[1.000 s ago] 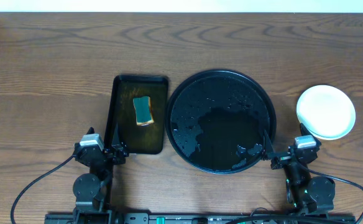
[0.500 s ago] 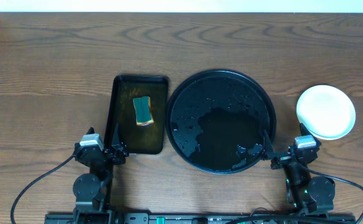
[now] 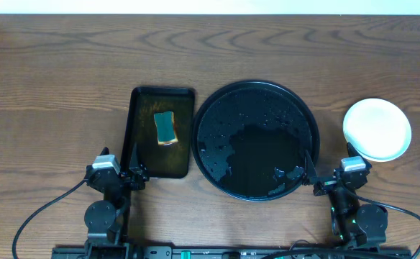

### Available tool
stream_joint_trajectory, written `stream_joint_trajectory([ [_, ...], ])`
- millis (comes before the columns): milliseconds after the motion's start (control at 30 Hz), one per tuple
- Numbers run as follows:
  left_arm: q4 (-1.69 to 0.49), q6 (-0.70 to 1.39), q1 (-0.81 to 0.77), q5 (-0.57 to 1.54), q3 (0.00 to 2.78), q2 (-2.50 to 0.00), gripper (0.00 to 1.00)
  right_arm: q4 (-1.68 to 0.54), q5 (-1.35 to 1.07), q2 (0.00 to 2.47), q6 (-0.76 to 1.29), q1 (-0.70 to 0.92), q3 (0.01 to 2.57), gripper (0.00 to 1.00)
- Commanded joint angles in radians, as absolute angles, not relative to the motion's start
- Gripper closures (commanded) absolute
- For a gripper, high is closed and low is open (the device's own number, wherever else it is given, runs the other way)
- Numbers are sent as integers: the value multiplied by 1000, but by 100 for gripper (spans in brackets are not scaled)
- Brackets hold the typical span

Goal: Clean dirty plates on tray and stack at the side

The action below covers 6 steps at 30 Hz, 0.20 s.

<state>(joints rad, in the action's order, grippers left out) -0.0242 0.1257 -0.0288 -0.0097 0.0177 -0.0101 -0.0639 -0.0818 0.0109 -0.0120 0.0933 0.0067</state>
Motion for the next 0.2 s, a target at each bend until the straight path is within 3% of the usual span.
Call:
stream_joint_trajectory([
  [0, -71, 109, -25, -27, 4, -5, 25, -68, -86, 5, -23, 101, 6, 1],
  [167, -71, 109, -25, -27, 4, -5, 25, -68, -86, 5, -24, 101, 6, 1],
])
